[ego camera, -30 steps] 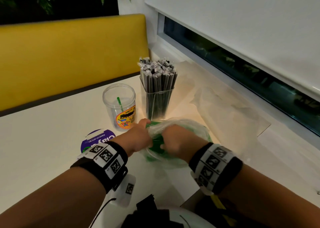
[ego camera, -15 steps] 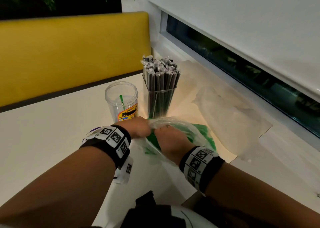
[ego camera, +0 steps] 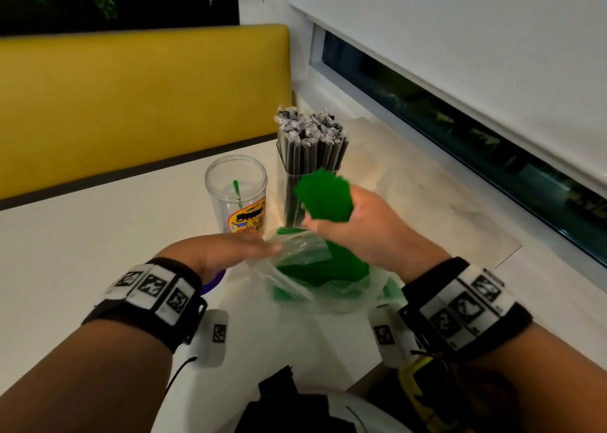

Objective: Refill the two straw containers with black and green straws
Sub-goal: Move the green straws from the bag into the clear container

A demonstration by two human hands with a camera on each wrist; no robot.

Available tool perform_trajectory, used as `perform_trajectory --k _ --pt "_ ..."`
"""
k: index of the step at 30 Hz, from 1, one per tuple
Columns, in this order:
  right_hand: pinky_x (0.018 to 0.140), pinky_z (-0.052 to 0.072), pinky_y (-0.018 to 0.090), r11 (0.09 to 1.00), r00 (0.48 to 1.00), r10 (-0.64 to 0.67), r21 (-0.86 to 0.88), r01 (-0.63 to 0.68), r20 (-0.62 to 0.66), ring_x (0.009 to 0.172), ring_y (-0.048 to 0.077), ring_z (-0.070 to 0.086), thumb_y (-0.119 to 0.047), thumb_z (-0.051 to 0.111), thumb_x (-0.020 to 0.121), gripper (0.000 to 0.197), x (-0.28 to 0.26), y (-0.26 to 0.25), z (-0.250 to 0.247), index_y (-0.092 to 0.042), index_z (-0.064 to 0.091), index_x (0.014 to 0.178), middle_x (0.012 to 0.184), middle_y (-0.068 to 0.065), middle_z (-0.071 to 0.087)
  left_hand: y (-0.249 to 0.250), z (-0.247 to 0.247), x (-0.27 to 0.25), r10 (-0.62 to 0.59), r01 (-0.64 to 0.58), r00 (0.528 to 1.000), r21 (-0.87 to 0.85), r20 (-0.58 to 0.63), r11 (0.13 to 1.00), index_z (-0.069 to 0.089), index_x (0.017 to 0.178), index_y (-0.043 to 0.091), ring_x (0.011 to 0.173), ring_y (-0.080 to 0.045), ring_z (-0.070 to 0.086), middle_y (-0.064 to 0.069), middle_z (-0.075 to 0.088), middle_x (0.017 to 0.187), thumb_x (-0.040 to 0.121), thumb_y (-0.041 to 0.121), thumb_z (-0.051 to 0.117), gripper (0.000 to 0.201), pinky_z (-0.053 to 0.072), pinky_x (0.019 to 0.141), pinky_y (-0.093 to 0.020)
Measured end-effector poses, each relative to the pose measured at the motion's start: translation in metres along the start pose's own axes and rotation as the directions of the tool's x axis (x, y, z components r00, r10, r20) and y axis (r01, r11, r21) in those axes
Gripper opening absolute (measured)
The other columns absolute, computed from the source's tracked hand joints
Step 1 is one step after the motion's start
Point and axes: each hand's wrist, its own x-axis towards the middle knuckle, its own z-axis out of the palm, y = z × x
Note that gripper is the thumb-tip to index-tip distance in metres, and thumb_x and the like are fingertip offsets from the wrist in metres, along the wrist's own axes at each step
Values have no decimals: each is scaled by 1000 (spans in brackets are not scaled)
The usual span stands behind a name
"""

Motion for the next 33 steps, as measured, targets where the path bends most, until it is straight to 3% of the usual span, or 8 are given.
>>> perform_trajectory --k 4,6,9,12,18,22,25,33 --pt "85 57 35 965 967 -139 190 180 -213 96 14 69 -28 76 81 21 11 -40 -23 -28 65 99 96 -6 71 -5 -42 -32 -119 91 963 -125 -242 988 65 102 8 94 -22 64 -9 72 102 79 84 42 83 41 89 -36" --pt "92 54 48 863 899 -222 353 361 -376 97 25 68 -17 76 78 20 26 -63 -25 -24 66 93 89 -3 70 -2 -61 -26 -119 -25 842 -257 -526 966 61 94 8 81 -23 61 -14 69 96 95 69 33 67 42 79 -36" --pt "89 56 50 782 794 -266 359 509 -547 91 31 67 -12 75 79 17 53 -89 -15 -20 63 89 85 4 66 15 -75 -5 -119 -224 631 -327 -767 918 57 122 14 104 -23 61 -9 65 119 92 62 38 61 44 100 -43" --pt "67 56 25 848 757 -310 193 494 -575 71 13 59 -15 71 87 12 72 -103 13 -15 59 90 84 13 63 34 -63 15 -8 -295 678 -282 -735 913 48 141 17 134 -28 47 -8 51 145 96 52 45 57 36 112 -42" --pt "66 53 29 911 796 -332 45 409 -506 69 11 56 -18 66 91 12 102 -86 57 -18 56 95 73 -7 55 42 -44 41 20 -337 615 -240 -788 910 57 134 17 118 -19 54 -4 59 134 101 21 49 35 41 101 -30" --pt "67 52 28 909 802 -292 110 403 -521 70 15 59 -16 70 87 13 113 -78 64 -17 57 89 78 9 62 40 -43 49 -28 -388 609 -329 -793 861 60 123 21 106 -19 58 -7 63 126 101 16 46 27 47 89 -30" --pt "65 52 26 912 817 -249 157 378 -520 64 13 57 -16 71 86 15 121 -78 62 -15 56 86 74 1 58 41 -42 49 -50 -399 622 -372 -781 838 58 121 24 105 -20 61 -5 63 121 101 14 42 28 49 75 -24" --pt "60 54 30 898 794 -249 174 403 -555 61 13 55 -16 71 85 19 146 -105 49 -15 52 84 72 2 54 41 -39 42 -75 -358 610 -359 -789 862 60 123 31 110 -23 62 -1 67 119 92 23 49 33 52 99 -42"
